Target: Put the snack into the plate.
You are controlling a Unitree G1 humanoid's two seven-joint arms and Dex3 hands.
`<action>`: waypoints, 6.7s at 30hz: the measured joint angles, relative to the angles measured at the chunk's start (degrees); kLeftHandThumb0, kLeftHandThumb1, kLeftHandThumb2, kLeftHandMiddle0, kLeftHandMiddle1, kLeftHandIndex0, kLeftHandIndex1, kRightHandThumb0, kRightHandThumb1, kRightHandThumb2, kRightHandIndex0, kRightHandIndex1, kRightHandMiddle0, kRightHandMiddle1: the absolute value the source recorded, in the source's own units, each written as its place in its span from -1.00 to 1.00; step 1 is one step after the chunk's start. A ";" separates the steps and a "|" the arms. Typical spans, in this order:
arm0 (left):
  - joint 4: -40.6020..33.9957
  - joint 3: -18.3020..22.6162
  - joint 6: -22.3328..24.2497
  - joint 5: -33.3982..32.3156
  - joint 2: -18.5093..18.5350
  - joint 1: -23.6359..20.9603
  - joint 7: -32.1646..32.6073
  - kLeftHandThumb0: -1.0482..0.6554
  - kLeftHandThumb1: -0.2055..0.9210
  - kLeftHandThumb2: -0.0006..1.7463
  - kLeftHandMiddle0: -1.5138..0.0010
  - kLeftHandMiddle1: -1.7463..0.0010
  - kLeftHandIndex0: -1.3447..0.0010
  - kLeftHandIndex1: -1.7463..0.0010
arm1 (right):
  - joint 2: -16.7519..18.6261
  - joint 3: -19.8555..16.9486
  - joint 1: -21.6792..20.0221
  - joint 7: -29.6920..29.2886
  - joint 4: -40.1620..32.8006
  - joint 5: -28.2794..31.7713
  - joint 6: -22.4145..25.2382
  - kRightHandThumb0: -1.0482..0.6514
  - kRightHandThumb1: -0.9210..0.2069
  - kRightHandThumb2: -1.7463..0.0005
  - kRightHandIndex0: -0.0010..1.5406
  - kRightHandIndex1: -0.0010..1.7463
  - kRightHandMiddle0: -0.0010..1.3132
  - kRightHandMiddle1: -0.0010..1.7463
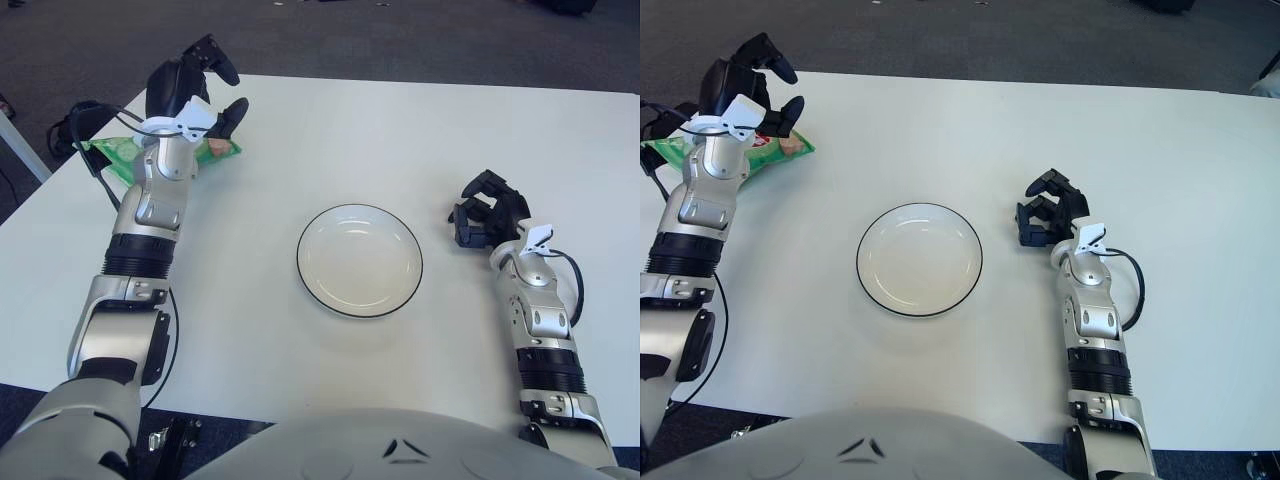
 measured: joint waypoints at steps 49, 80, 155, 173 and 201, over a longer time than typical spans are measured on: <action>51.89 -24.36 8.95 22.06 7.31 -18.99 10.61 -1.00 1.00 0.15 1.00 1.00 1.00 0.90 | -1.41 -0.24 -1.07 2.97 2.74 0.24 -2.26 0.22 0.49 -0.78 0.09 0.86 -0.16 1.00; 53.53 -21.10 9.14 10.80 6.21 -18.91 -2.32 -1.00 1.00 0.07 1.00 1.00 0.97 0.98 | -3.86 1.46 -1.47 4.43 2.95 -0.21 -2.36 0.22 0.46 -0.76 0.07 0.86 -0.18 1.00; 55.94 -35.88 3.99 20.26 4.98 -16.28 4.04 -0.99 1.00 -0.67 1.00 -0.56 1.00 0.19 | -4.84 3.44 0.65 4.89 -2.67 -0.87 2.36 0.22 0.51 -0.78 0.11 0.83 -0.15 1.00; 55.62 -31.91 -1.53 16.22 5.19 -15.68 8.08 0.77 -0.25 0.62 0.09 -1.00 -0.02 -1.00 | -4.84 3.45 0.63 4.91 -2.71 -0.85 2.49 0.22 0.51 -0.80 0.08 0.90 -0.15 1.00; 53.86 -28.86 -2.28 13.14 3.03 -15.92 11.16 0.84 -0.30 0.68 0.06 -1.00 -0.41 -1.00 | -5.02 2.83 0.59 6.13 -2.66 -0.52 2.70 0.22 0.48 -0.79 0.06 0.92 -0.16 1.00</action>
